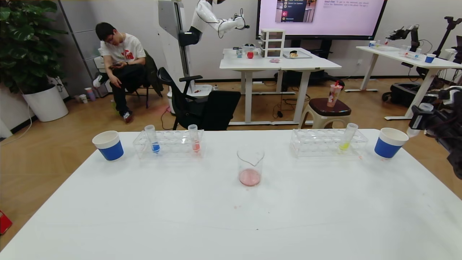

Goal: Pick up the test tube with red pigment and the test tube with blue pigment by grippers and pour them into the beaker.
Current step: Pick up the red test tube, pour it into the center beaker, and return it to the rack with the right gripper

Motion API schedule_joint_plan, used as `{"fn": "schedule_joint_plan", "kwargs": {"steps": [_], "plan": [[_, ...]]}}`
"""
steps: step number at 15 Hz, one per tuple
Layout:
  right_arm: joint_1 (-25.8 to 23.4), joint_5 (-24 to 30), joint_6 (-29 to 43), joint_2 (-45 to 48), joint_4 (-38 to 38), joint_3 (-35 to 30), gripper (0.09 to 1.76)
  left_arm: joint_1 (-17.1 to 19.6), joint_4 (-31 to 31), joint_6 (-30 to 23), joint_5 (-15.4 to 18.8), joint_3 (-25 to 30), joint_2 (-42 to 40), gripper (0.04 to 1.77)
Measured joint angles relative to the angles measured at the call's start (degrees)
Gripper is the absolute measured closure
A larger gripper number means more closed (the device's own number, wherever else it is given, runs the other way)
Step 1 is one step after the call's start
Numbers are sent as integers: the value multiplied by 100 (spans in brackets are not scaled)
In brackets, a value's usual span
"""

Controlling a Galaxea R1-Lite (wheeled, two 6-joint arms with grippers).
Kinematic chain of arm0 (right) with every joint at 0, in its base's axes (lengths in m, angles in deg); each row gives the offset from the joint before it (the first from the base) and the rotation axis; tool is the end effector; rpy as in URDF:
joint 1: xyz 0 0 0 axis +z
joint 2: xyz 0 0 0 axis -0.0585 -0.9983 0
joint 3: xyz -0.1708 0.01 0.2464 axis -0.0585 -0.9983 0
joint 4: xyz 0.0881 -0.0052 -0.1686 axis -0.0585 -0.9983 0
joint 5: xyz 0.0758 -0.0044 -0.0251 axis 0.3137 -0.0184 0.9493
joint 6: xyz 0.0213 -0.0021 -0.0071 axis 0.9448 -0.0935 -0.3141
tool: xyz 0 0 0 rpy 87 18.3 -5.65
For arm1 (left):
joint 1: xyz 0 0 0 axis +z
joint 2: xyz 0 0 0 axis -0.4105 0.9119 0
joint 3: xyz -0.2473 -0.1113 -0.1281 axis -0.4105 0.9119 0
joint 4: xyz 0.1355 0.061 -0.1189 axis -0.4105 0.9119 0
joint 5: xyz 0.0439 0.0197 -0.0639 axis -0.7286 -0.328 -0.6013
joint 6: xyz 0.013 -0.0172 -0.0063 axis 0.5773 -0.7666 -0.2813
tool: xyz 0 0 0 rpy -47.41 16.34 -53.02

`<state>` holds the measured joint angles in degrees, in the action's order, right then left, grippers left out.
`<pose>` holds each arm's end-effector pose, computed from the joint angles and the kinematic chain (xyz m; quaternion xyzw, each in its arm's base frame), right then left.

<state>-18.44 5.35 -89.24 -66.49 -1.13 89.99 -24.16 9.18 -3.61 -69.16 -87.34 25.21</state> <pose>0.3794 -0.1503 0.1430 -0.0207 -0.0323 -0.1621 0.9860 -0.0229 -0.0001 0.0753 0.0016 0.0008 -0.0013 1.0000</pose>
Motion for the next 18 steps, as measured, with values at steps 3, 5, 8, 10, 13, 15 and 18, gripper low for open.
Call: {"fn": "schedule_joint_plan", "kwargs": {"steps": [3,5,8,10,13,15,18], "plan": [[118,-6,0,-267,190,-11,133,0,2,0,2,0,0,6],[184,-6,2,-339,197,-13,133,0,2,0,2,0,0,6],[243,0,4,-444,258,-6,133,0,2,0,5,0,0,6],[254,5,4,-518,341,0,133,0,2,0,5,0,0,6],[229,-1,6,-623,422,-6,110,0,2,-2,2,0,0,6],[229,-9,0,-663,432,-11,39,0,0,0,5,0,0,6],[240,-1,0,-683,606,-16,11,0,2,0,2,0,0,6]]}}
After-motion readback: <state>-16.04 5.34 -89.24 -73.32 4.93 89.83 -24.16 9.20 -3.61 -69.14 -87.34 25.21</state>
